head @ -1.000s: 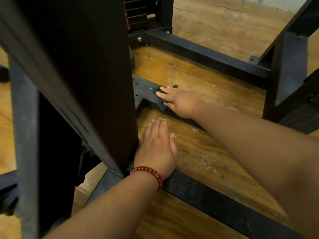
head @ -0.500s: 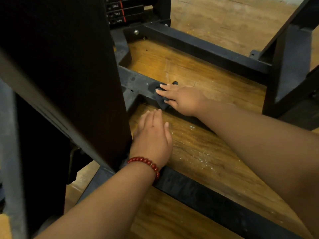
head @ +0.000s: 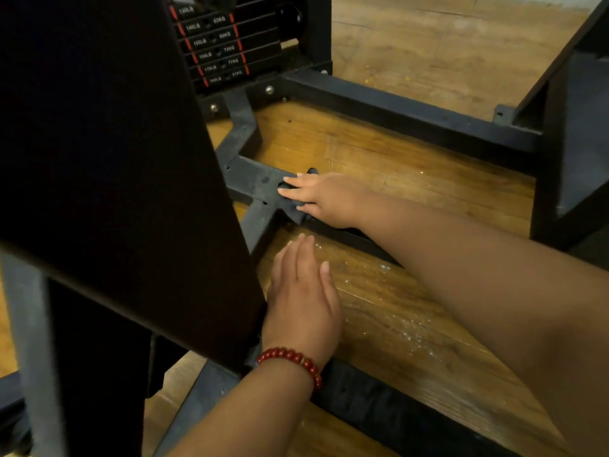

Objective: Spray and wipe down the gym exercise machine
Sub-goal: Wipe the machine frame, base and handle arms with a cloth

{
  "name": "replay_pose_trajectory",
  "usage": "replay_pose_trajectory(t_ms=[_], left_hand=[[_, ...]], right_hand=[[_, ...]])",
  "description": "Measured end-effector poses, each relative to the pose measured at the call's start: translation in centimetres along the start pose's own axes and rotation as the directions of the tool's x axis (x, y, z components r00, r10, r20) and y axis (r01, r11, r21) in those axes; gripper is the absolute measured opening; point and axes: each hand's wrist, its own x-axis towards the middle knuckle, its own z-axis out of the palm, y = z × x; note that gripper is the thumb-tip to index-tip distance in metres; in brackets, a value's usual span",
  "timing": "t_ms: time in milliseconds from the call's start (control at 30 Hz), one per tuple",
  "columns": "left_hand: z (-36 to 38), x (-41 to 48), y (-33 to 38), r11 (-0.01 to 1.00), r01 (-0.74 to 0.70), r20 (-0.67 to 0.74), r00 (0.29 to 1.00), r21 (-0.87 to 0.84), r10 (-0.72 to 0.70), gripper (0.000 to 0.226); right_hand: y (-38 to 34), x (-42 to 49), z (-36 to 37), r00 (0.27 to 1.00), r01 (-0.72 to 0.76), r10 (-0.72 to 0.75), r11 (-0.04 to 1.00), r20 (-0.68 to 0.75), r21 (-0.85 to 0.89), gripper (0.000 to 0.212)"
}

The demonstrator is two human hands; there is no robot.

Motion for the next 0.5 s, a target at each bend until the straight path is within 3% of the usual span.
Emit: replay_pose_trajectory(t_ms=[167,400,500], left_hand=[[-0.1,-0.1,0.1,0.998,0.015,-0.074,0.997,-0.057,-0.019,0.064],[-0.1,-0.1,0.0,0.996,-0.005,-0.086,0.996,-0.094,-0.003,0.065],[-0.1,-0.3,0.1,0.994,0.003,-0.105,0.994,-0.109,-0.015,0.064]], right_hand=[[-1.2,3.6,-0.3,1.000,0.005,-0.005,1.000,0.027,0.000,0.049],[0.6,-2.6,0.8,0.999,-0.018,0.019,0.999,-0.029,0.047,0.047],[-0.5,-0.1,0.4,0.999,-0.044,0.044,0.999,-0.024,0.018,0.047]])
